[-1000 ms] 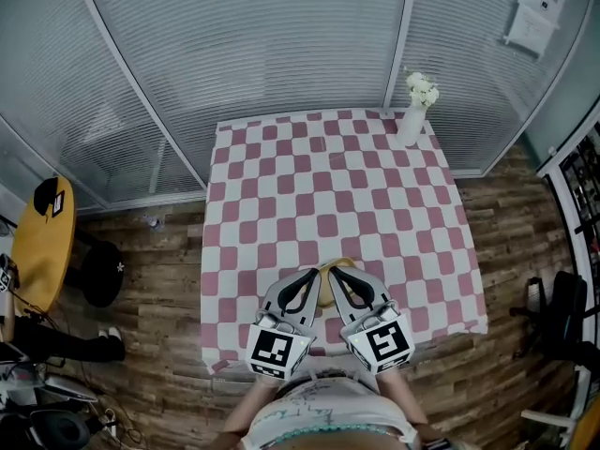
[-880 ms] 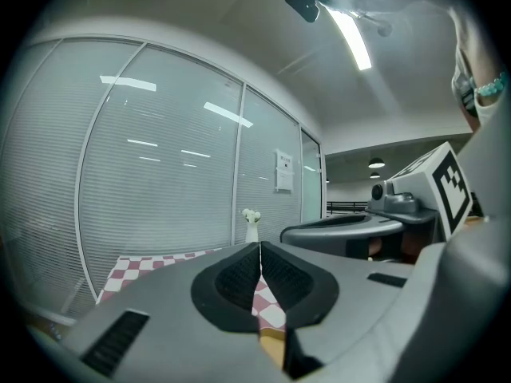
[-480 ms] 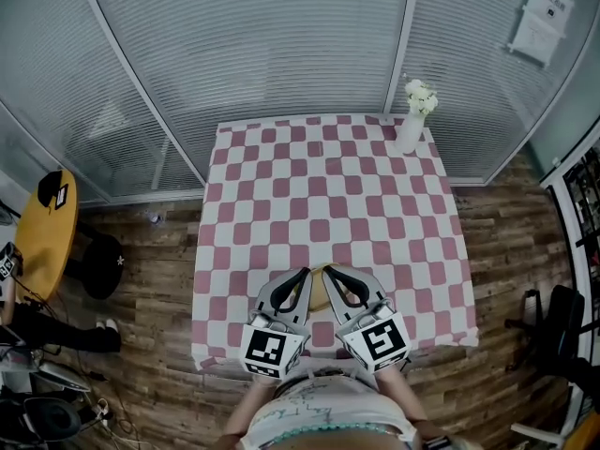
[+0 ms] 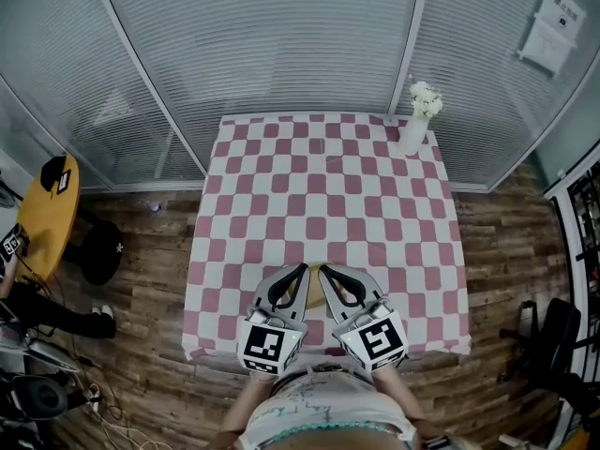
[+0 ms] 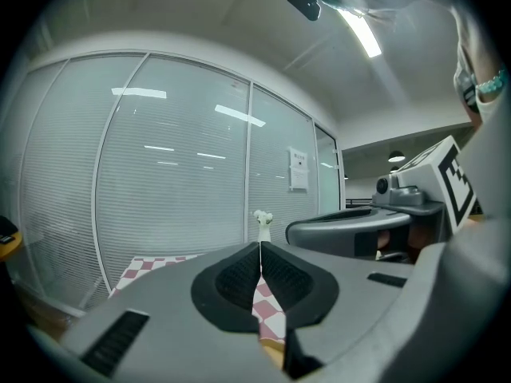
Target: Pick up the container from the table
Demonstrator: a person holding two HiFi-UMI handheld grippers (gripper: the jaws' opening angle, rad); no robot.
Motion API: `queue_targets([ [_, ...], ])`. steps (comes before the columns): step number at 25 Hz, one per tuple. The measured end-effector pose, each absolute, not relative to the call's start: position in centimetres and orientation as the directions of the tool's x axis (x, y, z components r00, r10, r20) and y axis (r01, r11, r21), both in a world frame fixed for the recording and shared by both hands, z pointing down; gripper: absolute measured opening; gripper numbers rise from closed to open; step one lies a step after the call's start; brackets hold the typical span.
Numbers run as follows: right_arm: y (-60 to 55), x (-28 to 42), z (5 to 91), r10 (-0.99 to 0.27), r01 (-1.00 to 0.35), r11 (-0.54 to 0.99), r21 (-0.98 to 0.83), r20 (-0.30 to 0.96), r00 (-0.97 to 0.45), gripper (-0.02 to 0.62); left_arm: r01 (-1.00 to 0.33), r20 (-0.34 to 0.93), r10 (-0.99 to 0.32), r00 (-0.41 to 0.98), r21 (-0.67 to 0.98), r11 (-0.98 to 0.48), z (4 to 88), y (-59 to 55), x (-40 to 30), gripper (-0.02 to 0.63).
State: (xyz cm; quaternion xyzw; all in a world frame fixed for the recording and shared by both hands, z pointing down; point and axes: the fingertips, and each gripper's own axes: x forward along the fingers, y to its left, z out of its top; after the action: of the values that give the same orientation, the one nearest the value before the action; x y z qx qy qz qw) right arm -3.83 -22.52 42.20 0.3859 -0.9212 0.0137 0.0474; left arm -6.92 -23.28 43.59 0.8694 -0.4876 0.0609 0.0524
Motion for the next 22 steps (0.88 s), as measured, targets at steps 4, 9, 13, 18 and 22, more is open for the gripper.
queue_targets([
  [4,-22.8,-3.7,42.3,-0.699,-0.702,0.712,0.011,0.102,-0.708,-0.008,-0.865,0.175,-0.851,0.496,0.016,-0.501,43.8,-23.5,-7.0,0.015],
  [9,-23.3,-4.1,42.7,-0.688,-0.691,0.722,0.012,0.113,-0.717,-0.008,-0.879,0.226,-0.859,0.459,-0.025,-0.476,45.5,-23.8,-7.7,0.015],
  [13,-23.4,-4.2,42.9,-0.684,-0.686,0.727,0.028,0.114,-0.721,-0.008,-0.883,0.269,-0.857,0.440,-0.043,-0.467,47.5,-24.0,-8.0,0.015],
  [18,-23.5,-4.2,43.0,-0.684,-0.686,0.727,0.031,0.115,-0.720,-0.008,-0.882,0.332,-0.841,0.426,-0.053,-0.468,51.4,-24.1,-8.5,0.015],
  [22,-23.3,-4.2,43.6,-0.679,-0.689,0.725,0.007,0.174,-0.713,-0.008,-0.881,0.387,-0.818,0.426,-0.030,-0.473,55.3,-23.8,-8.8,0.015],
])
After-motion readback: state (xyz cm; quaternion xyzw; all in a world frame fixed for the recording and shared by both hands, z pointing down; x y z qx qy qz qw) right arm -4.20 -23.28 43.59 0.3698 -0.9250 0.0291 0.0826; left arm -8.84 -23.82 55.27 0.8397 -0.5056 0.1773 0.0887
